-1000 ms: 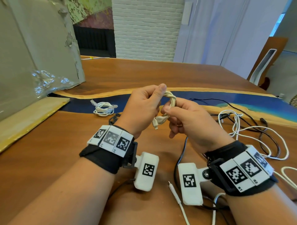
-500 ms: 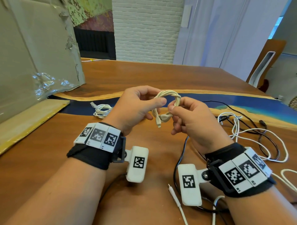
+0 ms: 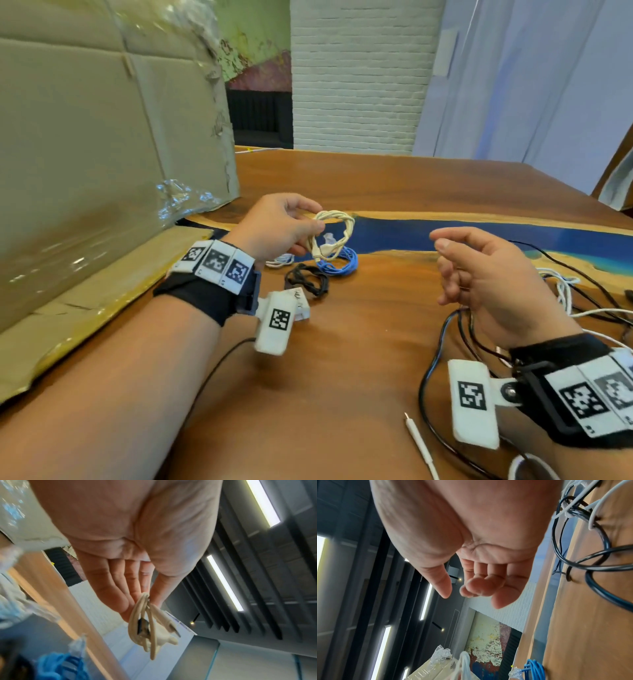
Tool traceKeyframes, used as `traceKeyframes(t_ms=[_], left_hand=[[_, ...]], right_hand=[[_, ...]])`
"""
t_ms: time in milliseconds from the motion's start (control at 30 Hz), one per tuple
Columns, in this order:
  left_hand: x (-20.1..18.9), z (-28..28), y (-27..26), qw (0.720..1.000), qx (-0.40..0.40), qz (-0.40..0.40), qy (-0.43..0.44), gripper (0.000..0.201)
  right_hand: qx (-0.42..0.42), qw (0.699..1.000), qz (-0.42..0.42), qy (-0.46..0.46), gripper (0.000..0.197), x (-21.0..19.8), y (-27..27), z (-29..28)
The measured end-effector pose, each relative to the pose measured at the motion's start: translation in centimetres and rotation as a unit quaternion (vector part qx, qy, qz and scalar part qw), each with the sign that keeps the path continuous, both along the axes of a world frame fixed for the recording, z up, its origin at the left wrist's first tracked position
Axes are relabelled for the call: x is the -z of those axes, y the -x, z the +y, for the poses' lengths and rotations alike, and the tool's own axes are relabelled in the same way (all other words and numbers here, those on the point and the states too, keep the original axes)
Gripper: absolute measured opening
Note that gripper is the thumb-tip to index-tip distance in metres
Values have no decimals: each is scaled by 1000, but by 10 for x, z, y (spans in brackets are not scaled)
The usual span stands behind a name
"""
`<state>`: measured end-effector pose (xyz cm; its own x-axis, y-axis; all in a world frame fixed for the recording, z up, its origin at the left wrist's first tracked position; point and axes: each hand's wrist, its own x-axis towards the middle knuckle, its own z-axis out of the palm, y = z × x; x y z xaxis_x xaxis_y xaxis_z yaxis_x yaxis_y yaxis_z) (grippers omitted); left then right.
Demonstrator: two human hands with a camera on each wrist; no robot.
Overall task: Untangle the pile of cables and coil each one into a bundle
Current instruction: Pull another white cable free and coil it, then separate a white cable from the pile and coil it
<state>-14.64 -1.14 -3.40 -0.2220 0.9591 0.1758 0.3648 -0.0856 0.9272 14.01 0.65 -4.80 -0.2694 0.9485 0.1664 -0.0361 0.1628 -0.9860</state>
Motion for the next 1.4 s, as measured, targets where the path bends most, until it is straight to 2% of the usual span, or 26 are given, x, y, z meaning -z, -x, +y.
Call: traceKeyframes(t_ms=[267, 333, 400, 467, 533, 567, 667, 700, 767, 833, 867, 933, 1000, 1100, 1133, 1200, 1267, 1333, 1400], left_hand=[[17, 1, 61, 981, -132, 73, 126, 18], [21, -3, 70, 969, -156, 126, 147, 26], [23, -12, 70, 949, -143, 220, 177, 36], [25, -19, 75, 920, -131, 278, 245, 31], [36, -14, 81, 895, -113, 342, 264, 29], [37, -15, 80, 886, -122, 350, 278, 28], [35, -11, 71, 869, -78, 381, 304, 23], [31, -15, 66, 874, -76, 373, 301, 23], [21, -16, 57, 901, -111, 336, 252, 25], [15, -12, 49, 900, -140, 359, 205, 26], [15, -9, 41, 915, -158, 328, 174, 24], [8, -9, 13, 946, -145, 267, 110, 17], [0, -10, -25, 969, -96, 222, 55, 17], [-9, -16, -77, 977, 12, 212, 30, 21], [-9, -15, -95, 975, 71, 210, 33, 22], [-5, -16, -119, 958, 190, 208, 58, 24], [1, -15, -138, 939, 262, 210, 76, 20], [5, -11, -153, 926, 287, 235, 69, 14], [8, -4, -165, 912, 290, 282, 61, 10]], right_hand=[[12, 999, -39, -33, 15, -2, 1, -3], [16, 999, -40, -32, 14, -3, 1, -1], [24, 998, -41, -28, 14, -4, 1, 3], [30, 998, -51, -28, 15, -4, 2, 6], [22, 997, -63, -32, 16, -6, 4, 7], [15, 997, -72, -32, 16, -8, 4, 6], [-9, 994, -102, -27, 15, -19, 4, 0], [-15, 993, -115, -23, 15, -24, 3, -3], [-23, 988, -148, -25, 14, -34, -2, -7], [-24, 982, -183, -33, 13, -43, -11, -8], [-22, 978, -205, -34, 12, -46, -15, -8], [-8, 968, -251, -27, 10, -47, -21, -2], [14, 945, -325, -38, 9, -45, -29, 6], [37, 870, -485, -80, 6, -40, -43, 17], [47, 846, -524, -87, 7, -38, -54, 19], [57, 811, -575, -89, 10, -33, -69, 22], [40, 777, -624, -76, 19, -26, -84, 20], [-4, 736, -675, -55, 32, -15, -96, 18], [-45, 722, -690, -34, 35, -3, -103, 16]])
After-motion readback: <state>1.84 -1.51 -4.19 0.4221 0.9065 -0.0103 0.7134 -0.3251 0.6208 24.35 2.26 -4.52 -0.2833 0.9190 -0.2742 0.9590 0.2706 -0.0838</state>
